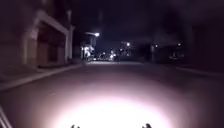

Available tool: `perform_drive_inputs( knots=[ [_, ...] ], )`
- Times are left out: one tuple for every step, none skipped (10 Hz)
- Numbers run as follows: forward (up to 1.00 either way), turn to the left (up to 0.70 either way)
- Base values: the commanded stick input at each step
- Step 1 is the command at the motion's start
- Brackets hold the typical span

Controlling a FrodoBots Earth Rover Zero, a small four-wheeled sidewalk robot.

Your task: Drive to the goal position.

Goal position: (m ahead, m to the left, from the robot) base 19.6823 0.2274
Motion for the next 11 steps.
perform_drive_inputs(
  knots=[
    [0.85, 0.00],
    [0.85, 0.00],
    [0.85, 0.00],
    [0.85, 0.00],
    [0.85, 0.00],
    [0.85, 0.00],
    [0.85, 0.00],
    [0.85, 0.00],
    [0.85, 0.00],
    [0.85, 0.00],
    [0.85, 0.00]
  ],
)
